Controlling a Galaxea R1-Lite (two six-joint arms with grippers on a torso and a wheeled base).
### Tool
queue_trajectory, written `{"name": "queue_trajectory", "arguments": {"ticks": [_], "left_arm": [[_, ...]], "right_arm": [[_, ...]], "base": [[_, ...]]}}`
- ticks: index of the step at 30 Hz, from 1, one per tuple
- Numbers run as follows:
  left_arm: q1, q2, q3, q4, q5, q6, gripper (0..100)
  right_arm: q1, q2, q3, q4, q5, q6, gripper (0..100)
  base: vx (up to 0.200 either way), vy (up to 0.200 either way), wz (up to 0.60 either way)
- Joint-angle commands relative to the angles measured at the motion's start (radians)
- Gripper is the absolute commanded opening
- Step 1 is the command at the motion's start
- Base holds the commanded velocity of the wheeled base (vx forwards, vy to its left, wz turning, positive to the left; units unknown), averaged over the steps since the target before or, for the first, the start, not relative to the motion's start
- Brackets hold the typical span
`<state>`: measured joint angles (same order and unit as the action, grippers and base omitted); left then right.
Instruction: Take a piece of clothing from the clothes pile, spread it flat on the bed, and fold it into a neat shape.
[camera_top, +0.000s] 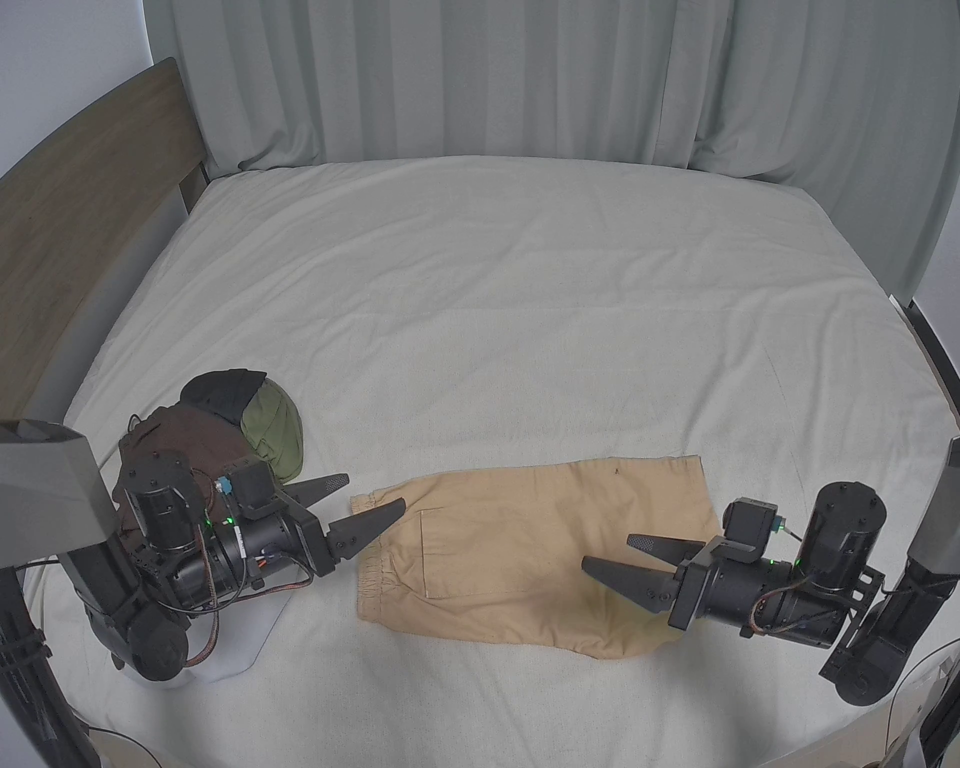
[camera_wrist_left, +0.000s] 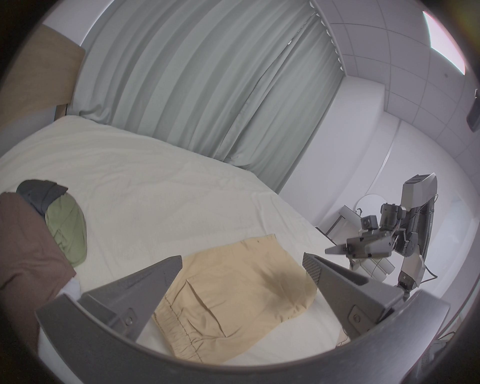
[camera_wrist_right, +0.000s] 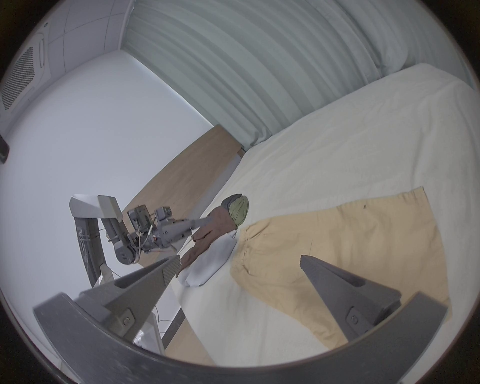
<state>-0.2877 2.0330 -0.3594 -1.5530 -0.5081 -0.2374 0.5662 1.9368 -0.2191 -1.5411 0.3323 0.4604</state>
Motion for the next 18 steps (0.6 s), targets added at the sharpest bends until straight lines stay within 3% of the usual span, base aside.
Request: {"name": "queue_trajectory", "arguments": {"ticks": [1, 18], "left_arm": [[0.005, 0.067, 0.0, -0.001, 0.0, -0.006, 100], [0.047, 0.225, -0.013, -0.001, -0.029, -0.025, 100]], "right_arm": [[-0.022, -0.032, -0.012, -0.001, 0.001, 0.0, 100], [-0.031, -0.027, -0.012, -0.001, 0.001, 0.0, 100]], "base": [[0.0, 0.0, 0.0], [0.0, 0.0, 0.0]]}}
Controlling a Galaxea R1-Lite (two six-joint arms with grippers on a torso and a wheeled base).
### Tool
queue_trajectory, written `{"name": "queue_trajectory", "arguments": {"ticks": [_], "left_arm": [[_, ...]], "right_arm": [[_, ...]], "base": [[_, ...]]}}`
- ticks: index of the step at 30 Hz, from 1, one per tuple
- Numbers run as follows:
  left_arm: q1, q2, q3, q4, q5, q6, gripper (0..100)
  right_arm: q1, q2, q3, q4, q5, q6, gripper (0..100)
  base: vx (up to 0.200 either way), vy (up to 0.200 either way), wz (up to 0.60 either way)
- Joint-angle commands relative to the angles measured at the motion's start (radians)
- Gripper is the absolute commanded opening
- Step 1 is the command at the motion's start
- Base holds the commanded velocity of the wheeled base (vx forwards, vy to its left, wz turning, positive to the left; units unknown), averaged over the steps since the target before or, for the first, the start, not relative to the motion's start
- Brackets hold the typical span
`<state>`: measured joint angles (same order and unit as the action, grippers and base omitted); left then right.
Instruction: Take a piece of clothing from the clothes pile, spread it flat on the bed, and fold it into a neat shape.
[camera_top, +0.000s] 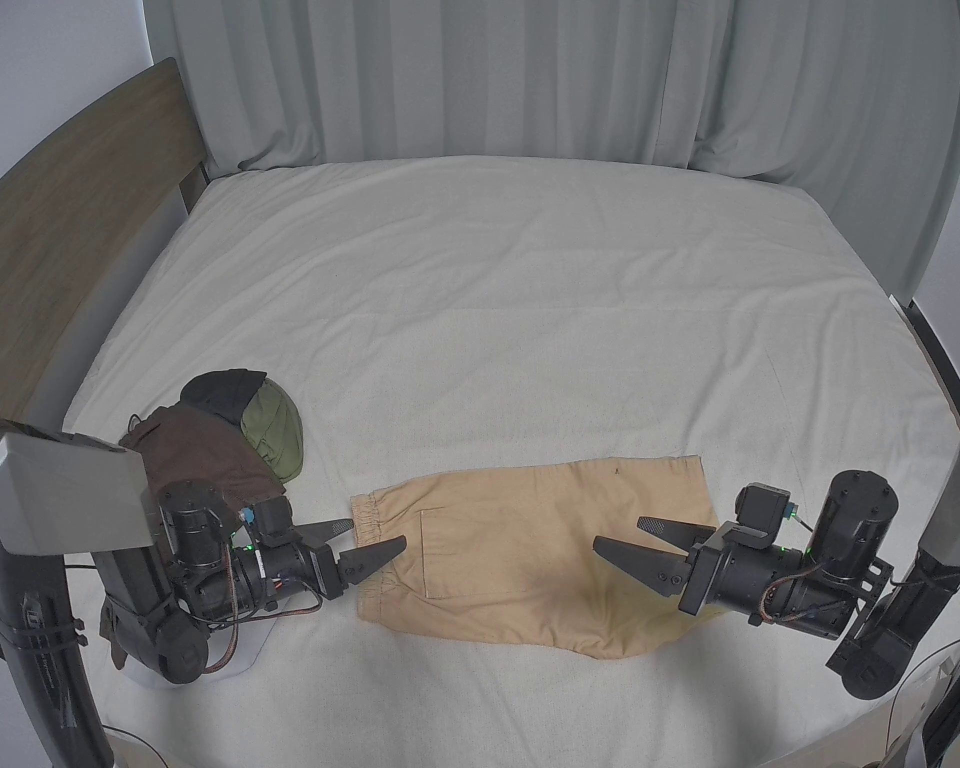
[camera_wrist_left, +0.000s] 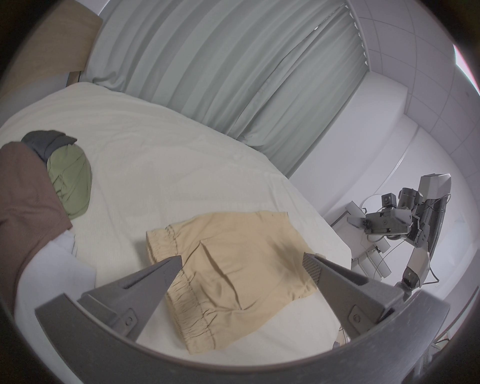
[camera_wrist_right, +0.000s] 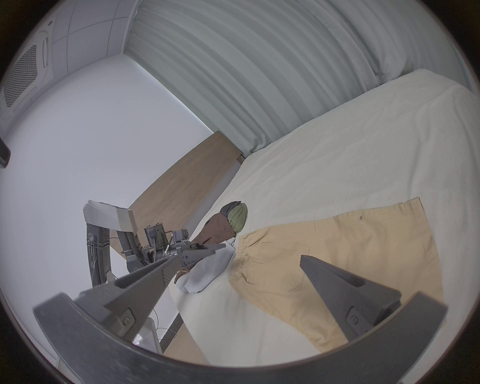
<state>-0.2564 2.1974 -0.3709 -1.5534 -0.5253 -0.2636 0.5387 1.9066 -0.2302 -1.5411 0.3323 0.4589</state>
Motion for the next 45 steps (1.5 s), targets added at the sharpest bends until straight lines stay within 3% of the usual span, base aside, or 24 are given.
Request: {"name": "queue_trajectory", "arguments": {"ticks": [1, 25, 45], "left_arm": [[0.017, 0.074, -0.007, -0.001, -0.022, 0.001, 100], [0.074, 0.297, -0.102, -0.002, -0.025, -0.003, 100], [0.022, 0.311, -0.161, -0.001, -0.001, -0.279, 100]], "right_arm": [[-0.002, 0.006, -0.001, -0.001, 0.001, 0.0, 100], [0.009, 0.023, 0.006, -0.001, -0.001, 0.0, 100], [0.01, 0.031, 0.005, -0.001, -0.001, 0.0, 100]], "base": [[0.0, 0.0, 0.0], [0.0, 0.0, 0.0], [0.0, 0.0, 0.0]]}}
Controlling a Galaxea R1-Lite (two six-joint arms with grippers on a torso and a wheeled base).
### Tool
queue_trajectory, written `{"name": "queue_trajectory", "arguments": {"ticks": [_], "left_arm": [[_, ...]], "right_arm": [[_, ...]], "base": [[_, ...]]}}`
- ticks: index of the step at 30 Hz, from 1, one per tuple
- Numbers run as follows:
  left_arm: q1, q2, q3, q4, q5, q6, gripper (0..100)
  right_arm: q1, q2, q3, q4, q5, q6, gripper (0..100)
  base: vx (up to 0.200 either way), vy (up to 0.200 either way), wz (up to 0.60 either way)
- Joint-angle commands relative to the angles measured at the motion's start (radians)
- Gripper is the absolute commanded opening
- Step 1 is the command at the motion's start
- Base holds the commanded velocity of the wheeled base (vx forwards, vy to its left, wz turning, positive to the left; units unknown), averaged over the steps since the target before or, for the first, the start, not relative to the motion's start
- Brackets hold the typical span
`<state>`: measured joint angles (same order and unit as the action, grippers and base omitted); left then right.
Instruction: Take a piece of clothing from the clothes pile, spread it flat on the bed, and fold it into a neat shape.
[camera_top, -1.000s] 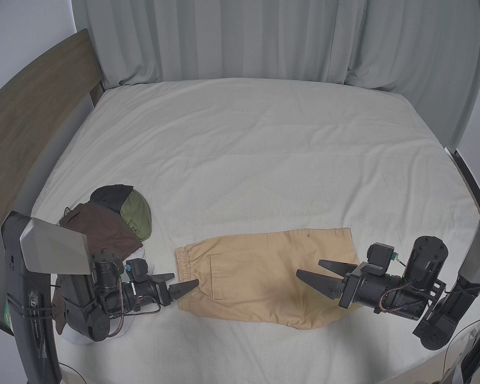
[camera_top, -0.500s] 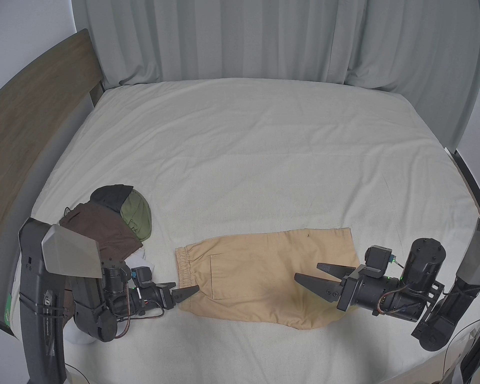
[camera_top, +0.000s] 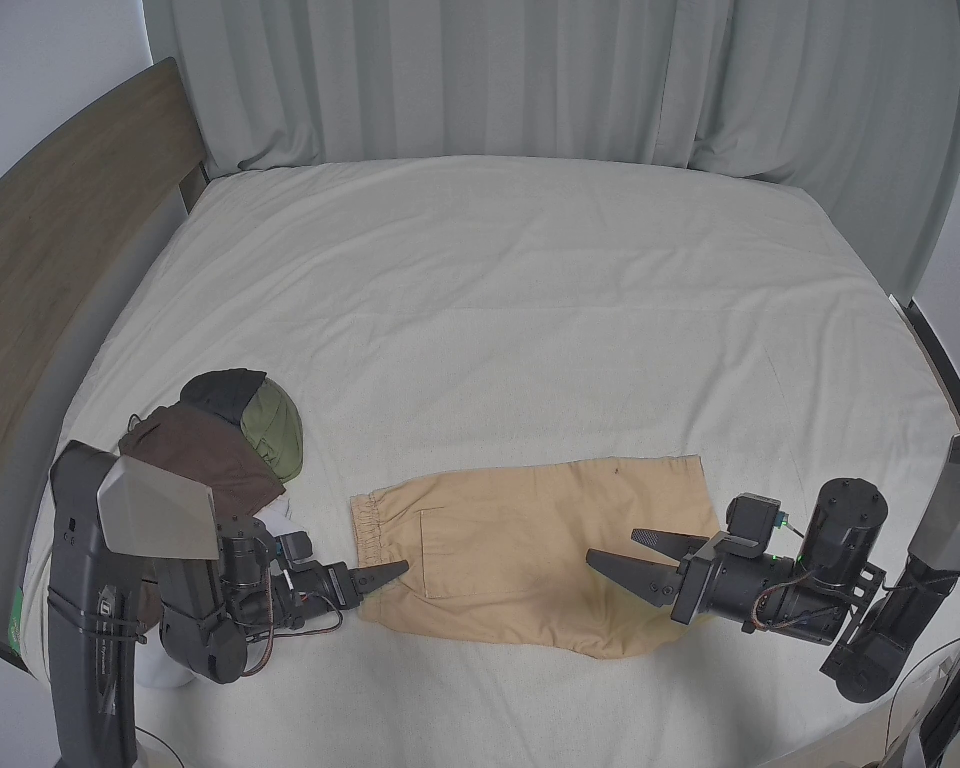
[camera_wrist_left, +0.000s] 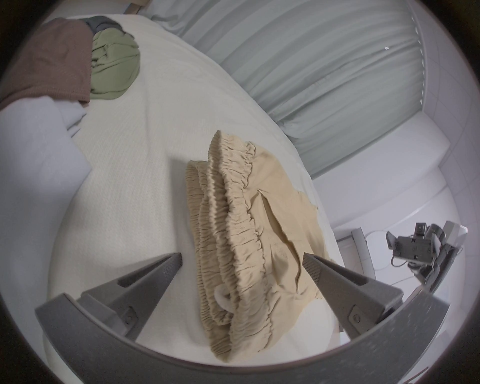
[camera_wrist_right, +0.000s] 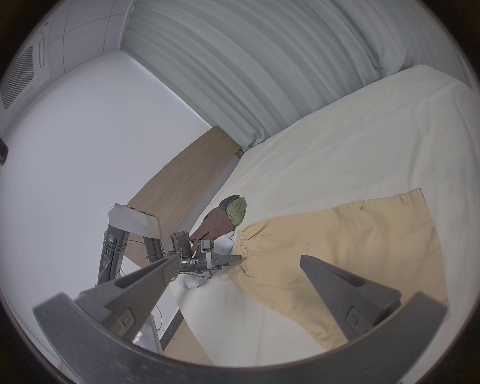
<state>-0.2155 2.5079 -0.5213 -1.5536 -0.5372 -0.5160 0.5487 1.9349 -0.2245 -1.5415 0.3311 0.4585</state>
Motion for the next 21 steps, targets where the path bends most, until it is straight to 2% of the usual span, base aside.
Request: {"name": "queue_trajectory", "arguments": {"ticks": [1, 9, 17, 21], "left_arm": [[-0.024, 0.0, -0.011, 0.0, 0.017, -0.032, 100], [-0.054, 0.0, -0.022, -0.002, 0.028, -0.062, 100], [-0.074, 0.005, -0.028, -0.002, 0.131, -0.072, 100], [-0.084, 0.003, -0.032, -0.002, 0.137, -0.087, 100]], "right_arm": [[0.0, 0.003, 0.001, 0.0, 0.0, 0.0, 100], [0.0, 0.003, 0.001, 0.0, 0.0, 0.0, 100], [-0.001, 0.003, -0.001, 0.0, 0.0, 0.0, 100], [-0.001, 0.003, -0.001, 0.0, -0.001, 0.0, 100]], "base": [[0.0, 0.0, 0.0], [0.0, 0.0, 0.0], [0.0, 0.0, 0.0], [0.0, 0.0, 0.0]]}}
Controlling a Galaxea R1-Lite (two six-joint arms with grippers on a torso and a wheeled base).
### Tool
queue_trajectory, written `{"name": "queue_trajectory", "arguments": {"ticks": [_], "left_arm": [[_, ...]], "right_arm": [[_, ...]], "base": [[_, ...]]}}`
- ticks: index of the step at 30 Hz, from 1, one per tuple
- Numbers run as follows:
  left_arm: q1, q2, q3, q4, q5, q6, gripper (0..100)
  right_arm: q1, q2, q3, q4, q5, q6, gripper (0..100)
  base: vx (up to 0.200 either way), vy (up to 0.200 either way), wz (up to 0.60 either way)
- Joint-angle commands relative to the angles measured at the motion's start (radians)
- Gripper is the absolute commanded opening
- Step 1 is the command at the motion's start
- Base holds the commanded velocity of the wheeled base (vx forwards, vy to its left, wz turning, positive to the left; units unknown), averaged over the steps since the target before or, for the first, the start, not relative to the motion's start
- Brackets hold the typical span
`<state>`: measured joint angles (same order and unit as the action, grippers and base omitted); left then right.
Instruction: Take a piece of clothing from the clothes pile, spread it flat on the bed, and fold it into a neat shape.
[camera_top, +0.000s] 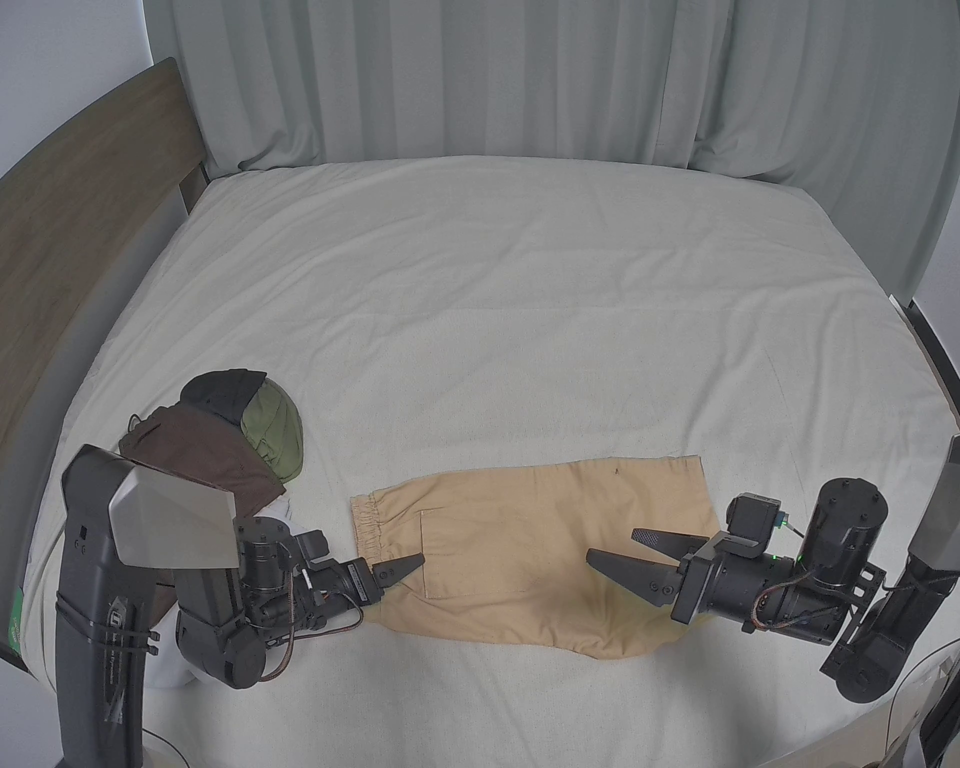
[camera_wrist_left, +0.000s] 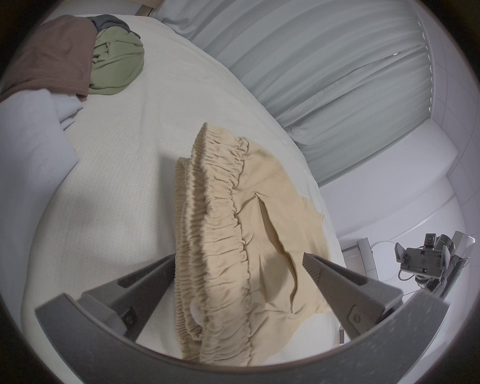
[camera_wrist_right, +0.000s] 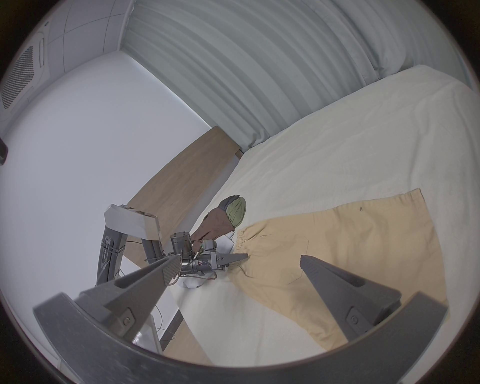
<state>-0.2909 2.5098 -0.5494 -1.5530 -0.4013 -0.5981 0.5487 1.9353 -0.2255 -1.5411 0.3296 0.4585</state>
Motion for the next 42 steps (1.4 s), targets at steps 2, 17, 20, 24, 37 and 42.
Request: {"name": "queue_trajectory", "arguments": {"ticks": [2, 17, 20, 24, 37, 42], "left_arm": [[-0.008, 0.001, -0.006, -0.002, 0.001, -0.006, 100], [0.006, 0.015, -0.026, -0.002, 0.001, -0.006, 0], [0.006, 0.015, -0.026, -0.004, 0.001, -0.006, 0], [0.006, 0.015, -0.024, -0.004, -0.001, -0.002, 0], [0.041, 0.004, -0.003, -0.006, -0.005, 0.012, 0], [0.044, -0.014, 0.025, -0.006, -0.018, 0.014, 0]], "right_arm": [[-0.001, 0.002, 0.0, -0.001, 0.0, 0.0, 100], [-0.004, 0.016, 0.002, -0.001, 0.002, 0.0, 100], [-0.004, 0.021, 0.003, -0.001, 0.002, 0.002, 100], [-0.006, 0.03, 0.003, -0.001, 0.002, 0.0, 100], [-0.018, 0.151, 0.043, -0.002, 0.002, -0.011, 100], [-0.035, 0.166, 0.043, -0.002, 0.002, -0.017, 100]], "base": [[0.0, 0.0, 0.0], [0.0, 0.0, 0.0], [0.0, 0.0, 0.0], [0.0, 0.0, 0.0], [0.0, 0.0, 0.0], [0.0, 0.0, 0.0]]}}
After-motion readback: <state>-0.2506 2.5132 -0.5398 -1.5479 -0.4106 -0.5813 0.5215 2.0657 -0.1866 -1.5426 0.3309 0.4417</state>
